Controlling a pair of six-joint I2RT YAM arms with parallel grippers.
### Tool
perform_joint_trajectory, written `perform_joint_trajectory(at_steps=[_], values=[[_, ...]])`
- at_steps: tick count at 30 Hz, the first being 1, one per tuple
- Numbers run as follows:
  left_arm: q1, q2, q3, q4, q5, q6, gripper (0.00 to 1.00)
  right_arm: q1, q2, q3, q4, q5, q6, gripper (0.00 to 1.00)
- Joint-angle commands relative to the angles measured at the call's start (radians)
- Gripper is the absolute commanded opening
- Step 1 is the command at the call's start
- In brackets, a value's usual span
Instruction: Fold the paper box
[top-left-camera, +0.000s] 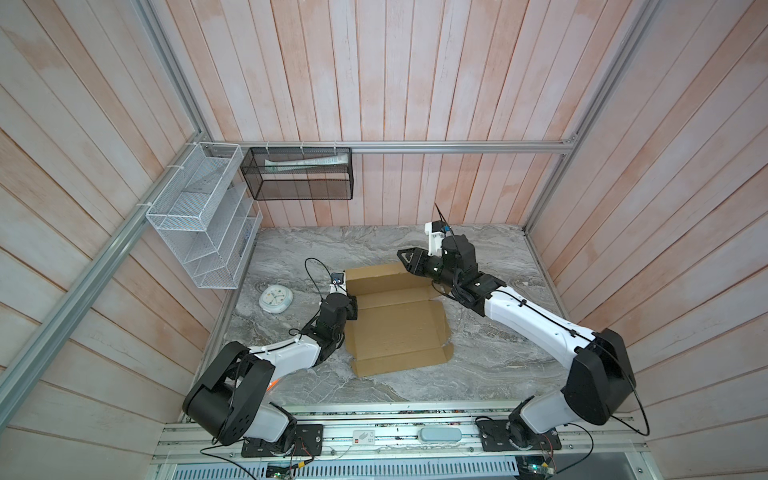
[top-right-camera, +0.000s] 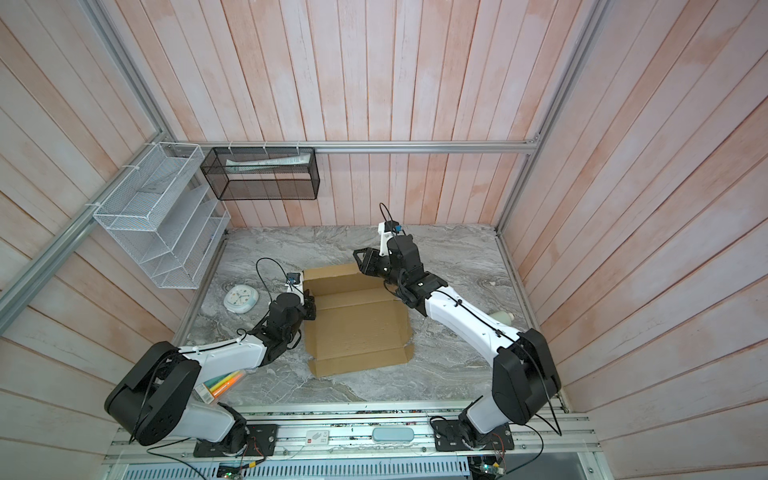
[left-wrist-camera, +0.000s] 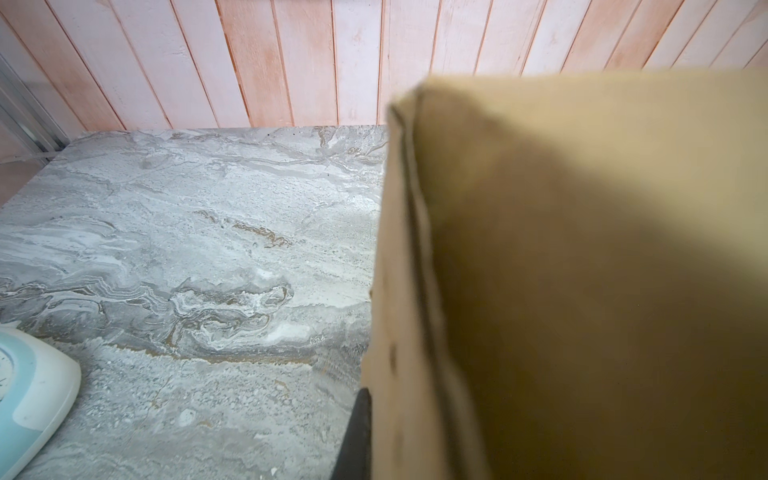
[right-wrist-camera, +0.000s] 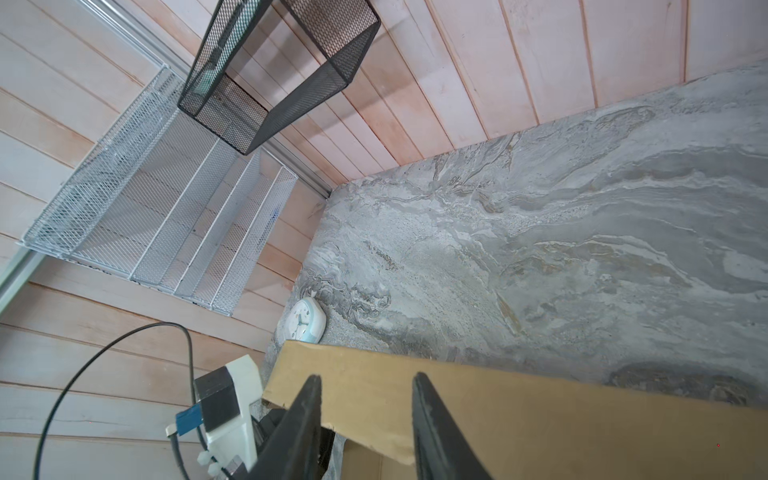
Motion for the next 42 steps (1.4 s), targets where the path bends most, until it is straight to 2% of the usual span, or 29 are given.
perform_joint_trajectory(at_steps=[1, 10, 25, 42], values=[[0.005, 0.015, -0.009, 0.022, -0.001, 0.009, 0.00, 0.028, 0.060, 0.037, -0.039, 0.026, -0.053, 0.36], [0.007, 0.065, -0.018, 0.055, -0.035, -0.019, 0.00, 0.061, 0.150, 0.043, 0.019, 0.043, -0.024, 0.34], [0.007, 0.119, -0.023, 0.079, -0.053, -0.075, 0.00, 0.069, 0.203, -0.022, 0.076, 0.059, 0.026, 0.31], [0.007, 0.182, 0.035, 0.020, -0.124, -0.165, 0.24, 0.068, 0.217, -0.052, 0.086, 0.064, 0.037, 0.28]])
